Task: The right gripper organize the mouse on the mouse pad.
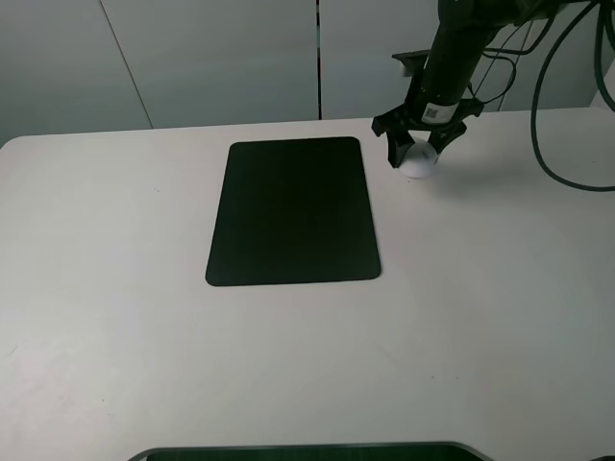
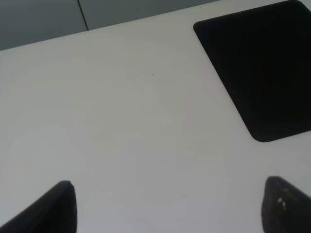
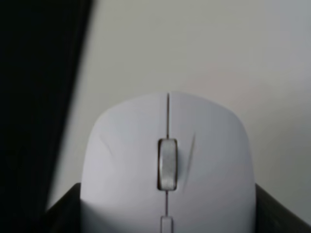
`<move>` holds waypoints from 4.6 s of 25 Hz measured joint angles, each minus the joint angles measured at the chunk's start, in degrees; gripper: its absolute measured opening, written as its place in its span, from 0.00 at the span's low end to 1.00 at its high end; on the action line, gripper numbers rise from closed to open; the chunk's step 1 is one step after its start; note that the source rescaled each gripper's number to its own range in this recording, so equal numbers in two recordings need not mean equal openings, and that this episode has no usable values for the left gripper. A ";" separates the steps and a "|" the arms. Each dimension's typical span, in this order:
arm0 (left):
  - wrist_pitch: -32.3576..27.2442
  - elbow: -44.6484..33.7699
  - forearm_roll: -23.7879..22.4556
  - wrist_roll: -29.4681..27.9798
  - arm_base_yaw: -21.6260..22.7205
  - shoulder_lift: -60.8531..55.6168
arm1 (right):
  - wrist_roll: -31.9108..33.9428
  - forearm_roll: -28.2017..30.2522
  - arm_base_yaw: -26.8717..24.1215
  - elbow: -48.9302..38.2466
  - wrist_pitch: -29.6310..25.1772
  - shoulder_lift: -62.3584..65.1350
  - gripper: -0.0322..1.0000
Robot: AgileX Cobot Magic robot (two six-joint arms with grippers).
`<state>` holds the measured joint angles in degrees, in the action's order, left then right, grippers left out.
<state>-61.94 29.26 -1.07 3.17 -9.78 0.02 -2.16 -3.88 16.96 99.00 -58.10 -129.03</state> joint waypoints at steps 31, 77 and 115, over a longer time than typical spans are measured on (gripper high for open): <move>0.00 0.00 0.00 0.00 0.00 0.00 | 37.06 6.29 20.77 5.98 3.80 -6.88 0.04; 0.00 0.00 0.00 0.00 0.00 0.00 | 21.76 -1.04 6.46 -14.64 8.36 9.52 0.99; 0.00 0.00 0.00 0.00 0.00 0.00 | 13.43 4.31 -9.05 -66.99 -1.54 120.30 0.99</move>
<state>-61.94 29.26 -1.07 3.17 -9.78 0.02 11.27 0.44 7.91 32.00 -59.65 -8.73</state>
